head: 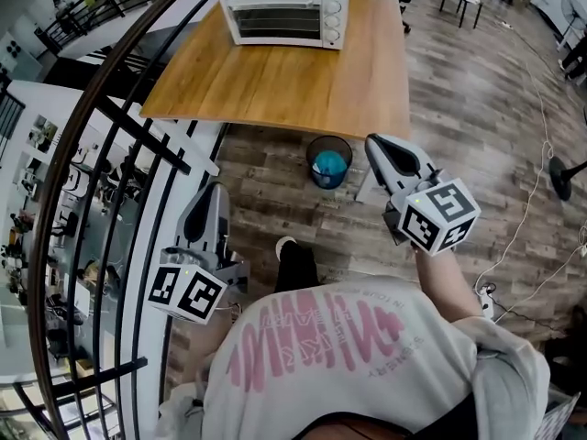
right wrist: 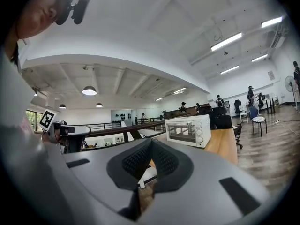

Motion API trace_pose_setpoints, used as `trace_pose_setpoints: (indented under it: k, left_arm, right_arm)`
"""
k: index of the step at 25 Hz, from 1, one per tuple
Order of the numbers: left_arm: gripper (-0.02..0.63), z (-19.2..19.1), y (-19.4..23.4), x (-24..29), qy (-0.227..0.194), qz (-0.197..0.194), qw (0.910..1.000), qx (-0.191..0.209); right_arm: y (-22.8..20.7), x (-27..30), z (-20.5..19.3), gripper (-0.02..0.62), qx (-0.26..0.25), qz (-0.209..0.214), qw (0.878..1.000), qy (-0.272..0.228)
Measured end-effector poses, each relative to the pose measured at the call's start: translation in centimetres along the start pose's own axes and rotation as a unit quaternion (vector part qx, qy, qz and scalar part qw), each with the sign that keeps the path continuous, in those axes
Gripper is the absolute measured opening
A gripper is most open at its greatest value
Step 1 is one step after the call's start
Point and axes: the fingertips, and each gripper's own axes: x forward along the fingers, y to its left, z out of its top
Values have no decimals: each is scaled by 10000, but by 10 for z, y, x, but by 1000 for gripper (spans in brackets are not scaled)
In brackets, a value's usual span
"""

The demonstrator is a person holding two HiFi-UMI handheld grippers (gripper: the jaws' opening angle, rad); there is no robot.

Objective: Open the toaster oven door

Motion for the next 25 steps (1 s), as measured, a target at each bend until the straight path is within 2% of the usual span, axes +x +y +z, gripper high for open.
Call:
trace_pose_setpoints:
  k: [9, 25]
  left_arm:
    - [25, 6, 47, 45, 47, 50, 9996, -263]
    - [25, 78, 128, 147, -195, -536, 9984, -46]
  right_arm:
    - [-20, 51, 1, 6, 32, -118, 9999, 47]
    - [-53, 163, 61, 6, -101, -497, 9981, -342]
